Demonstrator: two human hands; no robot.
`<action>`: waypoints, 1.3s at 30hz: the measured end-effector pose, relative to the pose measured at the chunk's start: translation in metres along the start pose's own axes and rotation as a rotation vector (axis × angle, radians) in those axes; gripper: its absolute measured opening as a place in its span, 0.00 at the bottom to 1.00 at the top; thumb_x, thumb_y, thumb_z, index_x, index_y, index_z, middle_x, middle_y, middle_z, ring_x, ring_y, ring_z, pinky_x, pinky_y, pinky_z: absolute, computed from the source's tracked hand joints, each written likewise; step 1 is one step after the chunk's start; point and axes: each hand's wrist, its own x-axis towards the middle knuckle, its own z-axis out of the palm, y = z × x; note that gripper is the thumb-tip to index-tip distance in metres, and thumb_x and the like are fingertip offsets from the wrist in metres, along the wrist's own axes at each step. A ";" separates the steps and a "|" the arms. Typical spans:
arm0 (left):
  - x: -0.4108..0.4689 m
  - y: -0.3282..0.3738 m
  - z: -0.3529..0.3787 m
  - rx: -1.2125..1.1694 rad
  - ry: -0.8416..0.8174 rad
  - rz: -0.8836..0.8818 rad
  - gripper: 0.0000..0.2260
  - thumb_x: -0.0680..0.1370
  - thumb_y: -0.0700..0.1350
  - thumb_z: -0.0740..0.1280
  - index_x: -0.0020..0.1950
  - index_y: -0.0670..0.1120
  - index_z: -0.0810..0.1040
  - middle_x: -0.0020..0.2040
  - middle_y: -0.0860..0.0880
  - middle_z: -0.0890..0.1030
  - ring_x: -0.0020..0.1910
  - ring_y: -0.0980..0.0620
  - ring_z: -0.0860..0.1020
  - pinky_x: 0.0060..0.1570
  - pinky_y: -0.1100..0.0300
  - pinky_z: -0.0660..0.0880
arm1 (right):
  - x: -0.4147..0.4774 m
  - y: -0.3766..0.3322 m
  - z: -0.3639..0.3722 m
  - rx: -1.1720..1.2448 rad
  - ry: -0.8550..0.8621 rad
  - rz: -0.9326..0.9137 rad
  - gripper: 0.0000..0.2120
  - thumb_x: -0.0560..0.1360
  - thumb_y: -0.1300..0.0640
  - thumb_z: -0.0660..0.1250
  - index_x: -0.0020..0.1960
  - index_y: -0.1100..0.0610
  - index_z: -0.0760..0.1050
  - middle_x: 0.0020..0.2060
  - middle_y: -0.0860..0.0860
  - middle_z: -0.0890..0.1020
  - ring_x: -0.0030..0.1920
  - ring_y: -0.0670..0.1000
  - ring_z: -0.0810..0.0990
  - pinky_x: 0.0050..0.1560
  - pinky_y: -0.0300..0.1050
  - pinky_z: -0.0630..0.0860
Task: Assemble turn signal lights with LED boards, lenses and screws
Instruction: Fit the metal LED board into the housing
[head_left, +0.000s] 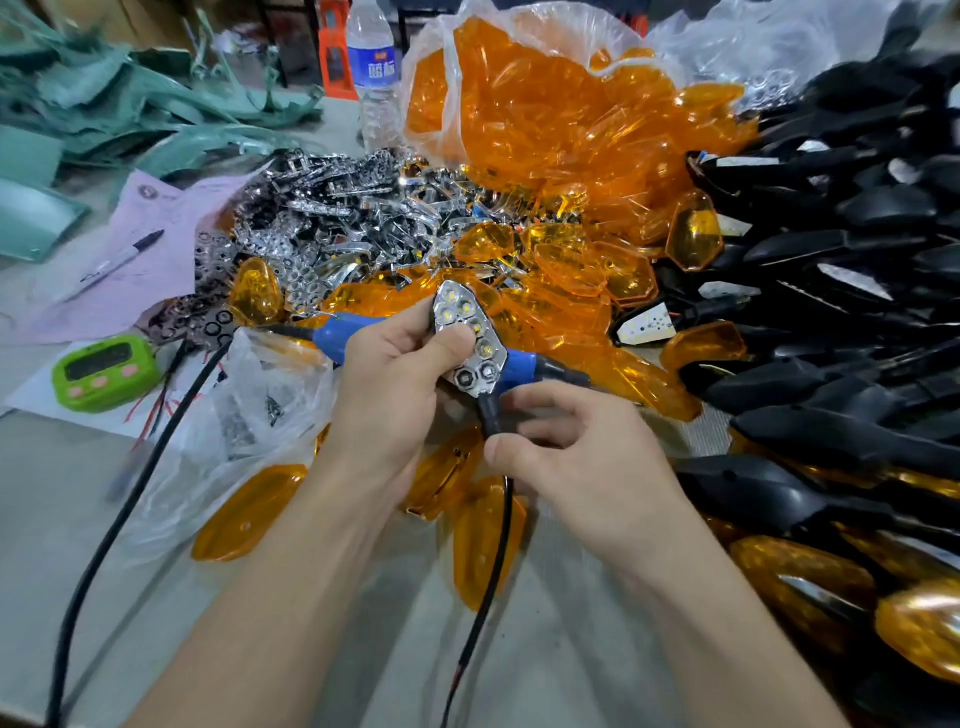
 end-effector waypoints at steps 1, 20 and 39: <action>0.000 0.000 -0.001 -0.014 -0.002 0.006 0.15 0.82 0.32 0.64 0.45 0.47 0.86 0.43 0.44 0.84 0.44 0.47 0.80 0.47 0.52 0.79 | -0.001 -0.001 0.003 -0.033 -0.009 -0.017 0.15 0.59 0.41 0.75 0.46 0.35 0.82 0.41 0.43 0.88 0.43 0.46 0.87 0.50 0.57 0.85; -0.013 -0.008 0.007 0.164 -0.269 0.005 0.16 0.79 0.46 0.69 0.67 0.50 0.82 0.57 0.48 0.87 0.57 0.51 0.84 0.61 0.55 0.80 | -0.007 -0.014 0.009 0.255 0.175 -0.221 0.07 0.82 0.54 0.70 0.55 0.51 0.86 0.44 0.50 0.88 0.47 0.53 0.87 0.47 0.56 0.85; -0.013 0.004 0.006 0.046 0.017 -0.027 0.09 0.75 0.46 0.67 0.40 0.49 0.87 0.38 0.46 0.84 0.36 0.49 0.80 0.39 0.54 0.78 | -0.003 -0.019 0.004 0.185 0.047 -0.299 0.11 0.81 0.46 0.67 0.60 0.43 0.84 0.45 0.43 0.88 0.43 0.45 0.86 0.42 0.38 0.80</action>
